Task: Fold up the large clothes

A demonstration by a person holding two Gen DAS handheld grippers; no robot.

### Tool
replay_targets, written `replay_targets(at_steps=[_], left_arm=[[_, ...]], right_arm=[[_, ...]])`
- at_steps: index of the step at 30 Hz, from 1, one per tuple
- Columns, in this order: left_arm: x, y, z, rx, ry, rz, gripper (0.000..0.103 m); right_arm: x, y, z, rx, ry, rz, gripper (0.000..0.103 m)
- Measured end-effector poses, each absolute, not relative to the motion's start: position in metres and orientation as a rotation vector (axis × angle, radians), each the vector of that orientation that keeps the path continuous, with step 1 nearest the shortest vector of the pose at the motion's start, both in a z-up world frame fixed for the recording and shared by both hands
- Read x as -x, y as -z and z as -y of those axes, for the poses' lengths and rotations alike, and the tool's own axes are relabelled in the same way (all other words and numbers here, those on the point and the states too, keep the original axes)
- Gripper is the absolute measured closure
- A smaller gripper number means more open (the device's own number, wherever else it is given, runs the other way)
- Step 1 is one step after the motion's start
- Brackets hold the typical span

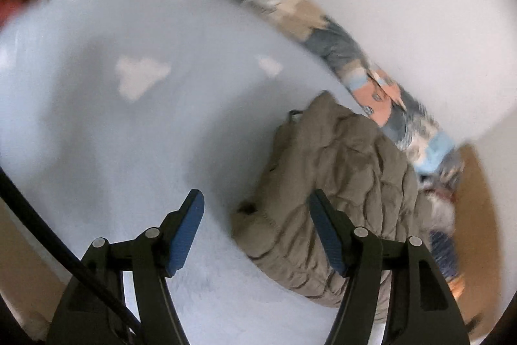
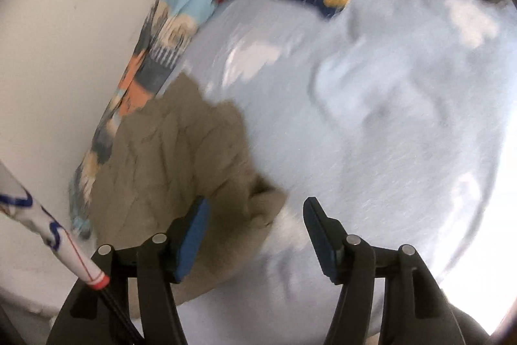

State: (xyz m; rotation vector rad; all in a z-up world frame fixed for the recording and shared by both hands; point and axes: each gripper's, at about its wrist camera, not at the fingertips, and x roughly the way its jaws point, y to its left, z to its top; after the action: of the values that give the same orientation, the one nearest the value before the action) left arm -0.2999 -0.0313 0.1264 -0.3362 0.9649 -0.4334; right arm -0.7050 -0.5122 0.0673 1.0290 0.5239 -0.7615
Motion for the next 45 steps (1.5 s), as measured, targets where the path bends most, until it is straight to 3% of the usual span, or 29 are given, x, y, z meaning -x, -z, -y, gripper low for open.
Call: replay_targets(at_steps=[5, 6, 13, 17, 22, 30, 40, 45], left_arm=[[0.348, -0.144, 0.127, -0.014, 0.607, -0.835, 0.036], [0.358, -0.142, 0.147, -0.087, 0.636, -0.806, 0.036], [0.374, -0.113, 0.231, -0.315, 0.713, -0.765, 0.035], [0.346, -0.085, 0.237, -0.248, 0.703, -0.893, 0.028], [0.342, -0.075, 0.251, -0.289, 0.68, -0.879, 0.022], [0.352, -0.082, 0.237, -0.255, 0.659, -0.837, 0.022], [0.375, -0.093, 0.223, -0.278, 0.649, -0.765, 0.022], [0.379, -0.083, 0.225, -0.314, 0.631, -0.759, 0.022]], right_arm=[[0.65, -0.118, 0.468, -0.647, 0.645, -0.516, 0.043], [0.636, -0.121, 0.458, -0.596, 0.612, -0.533, 0.049], [0.534, -0.104, 0.413, -0.333, 0.484, -0.687, 0.071], [0.504, -0.076, 0.429, -0.341, 0.498, -0.756, 0.072], [0.493, -0.041, 0.45, -0.464, 0.477, -0.824, 0.072], [0.486, -0.041, 0.452, -0.473, 0.51, -0.817, 0.072], [0.576, -0.078, 0.438, -0.499, 0.687, -0.693, 0.072], [0.587, -0.052, 0.448, -0.537, 0.727, -0.791, 0.071]])
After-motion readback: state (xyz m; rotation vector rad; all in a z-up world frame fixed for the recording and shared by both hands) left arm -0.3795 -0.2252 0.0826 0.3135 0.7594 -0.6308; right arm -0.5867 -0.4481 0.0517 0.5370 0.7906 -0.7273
